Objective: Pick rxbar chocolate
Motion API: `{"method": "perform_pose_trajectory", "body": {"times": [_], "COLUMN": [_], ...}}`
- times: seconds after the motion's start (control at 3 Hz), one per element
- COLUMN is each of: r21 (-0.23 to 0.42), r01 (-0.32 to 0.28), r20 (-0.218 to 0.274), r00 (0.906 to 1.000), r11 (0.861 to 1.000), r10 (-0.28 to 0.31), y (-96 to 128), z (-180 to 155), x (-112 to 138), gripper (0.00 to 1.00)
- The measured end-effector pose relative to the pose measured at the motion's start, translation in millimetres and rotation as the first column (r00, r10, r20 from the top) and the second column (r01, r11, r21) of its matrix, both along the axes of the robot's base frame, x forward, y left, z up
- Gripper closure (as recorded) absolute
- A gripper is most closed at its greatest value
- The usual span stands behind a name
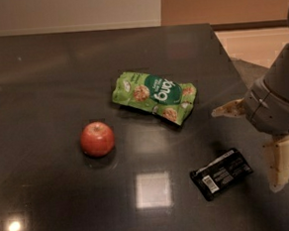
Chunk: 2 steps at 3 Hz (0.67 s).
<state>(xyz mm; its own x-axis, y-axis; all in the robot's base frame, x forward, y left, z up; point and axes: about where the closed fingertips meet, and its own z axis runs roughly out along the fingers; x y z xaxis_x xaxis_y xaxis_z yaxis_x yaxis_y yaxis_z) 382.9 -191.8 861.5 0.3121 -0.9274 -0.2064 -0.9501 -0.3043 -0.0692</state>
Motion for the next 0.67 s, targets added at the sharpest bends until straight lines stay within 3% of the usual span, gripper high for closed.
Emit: {"method": "perform_pose_trajectory", "body": {"times": [0.67], "r21": [0.019], "r01": [-0.038], "r20": [-0.01], "r00": [0.9992], "r11": [0.999], "r10": [0.038], "y": [9.2], "z": [-19.1], "x": [-11.8], "gripper": [0.0]}}
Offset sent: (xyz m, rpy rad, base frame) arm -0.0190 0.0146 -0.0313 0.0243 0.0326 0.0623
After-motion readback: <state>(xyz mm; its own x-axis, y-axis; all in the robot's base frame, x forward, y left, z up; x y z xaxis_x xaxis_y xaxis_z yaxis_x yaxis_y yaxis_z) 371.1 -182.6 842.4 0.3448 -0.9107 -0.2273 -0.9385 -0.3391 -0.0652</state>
